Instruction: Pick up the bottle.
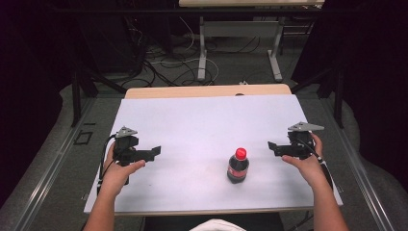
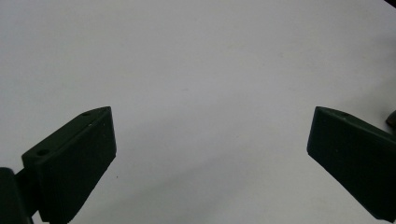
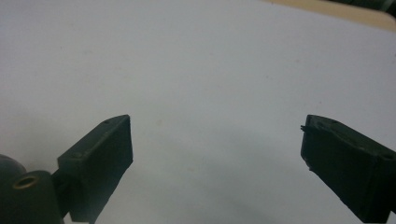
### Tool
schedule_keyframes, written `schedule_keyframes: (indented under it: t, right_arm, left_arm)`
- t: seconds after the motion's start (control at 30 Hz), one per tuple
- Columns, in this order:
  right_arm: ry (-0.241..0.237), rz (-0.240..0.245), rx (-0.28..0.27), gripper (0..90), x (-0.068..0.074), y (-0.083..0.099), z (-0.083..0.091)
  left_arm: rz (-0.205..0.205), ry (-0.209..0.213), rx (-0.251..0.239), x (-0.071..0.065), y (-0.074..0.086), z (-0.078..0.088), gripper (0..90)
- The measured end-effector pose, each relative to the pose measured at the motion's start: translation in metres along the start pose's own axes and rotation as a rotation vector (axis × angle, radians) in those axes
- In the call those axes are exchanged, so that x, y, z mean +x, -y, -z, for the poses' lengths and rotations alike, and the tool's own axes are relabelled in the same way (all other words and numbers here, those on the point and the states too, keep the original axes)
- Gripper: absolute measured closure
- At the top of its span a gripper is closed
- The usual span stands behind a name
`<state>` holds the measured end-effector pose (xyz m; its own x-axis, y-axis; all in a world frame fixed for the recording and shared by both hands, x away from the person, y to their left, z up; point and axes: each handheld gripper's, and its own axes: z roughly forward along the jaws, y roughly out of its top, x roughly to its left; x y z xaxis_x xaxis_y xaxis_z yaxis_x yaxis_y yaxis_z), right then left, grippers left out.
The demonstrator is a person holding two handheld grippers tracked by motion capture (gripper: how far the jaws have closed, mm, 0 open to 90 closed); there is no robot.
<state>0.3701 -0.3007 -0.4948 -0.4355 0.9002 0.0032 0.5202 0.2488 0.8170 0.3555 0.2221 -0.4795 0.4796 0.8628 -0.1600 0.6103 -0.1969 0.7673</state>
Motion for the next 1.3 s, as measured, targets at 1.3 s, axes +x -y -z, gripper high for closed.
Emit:
schedule_keyframes:
  t: [1.3]
  right_arm:
    - [-0.379, 0.193, 0.061, 15.3, 0.081, 0.000, 0.032]
  left_arm:
    - [-0.120, 0.081, 0.015, -0.047, -0.008, -0.008, 7.2]
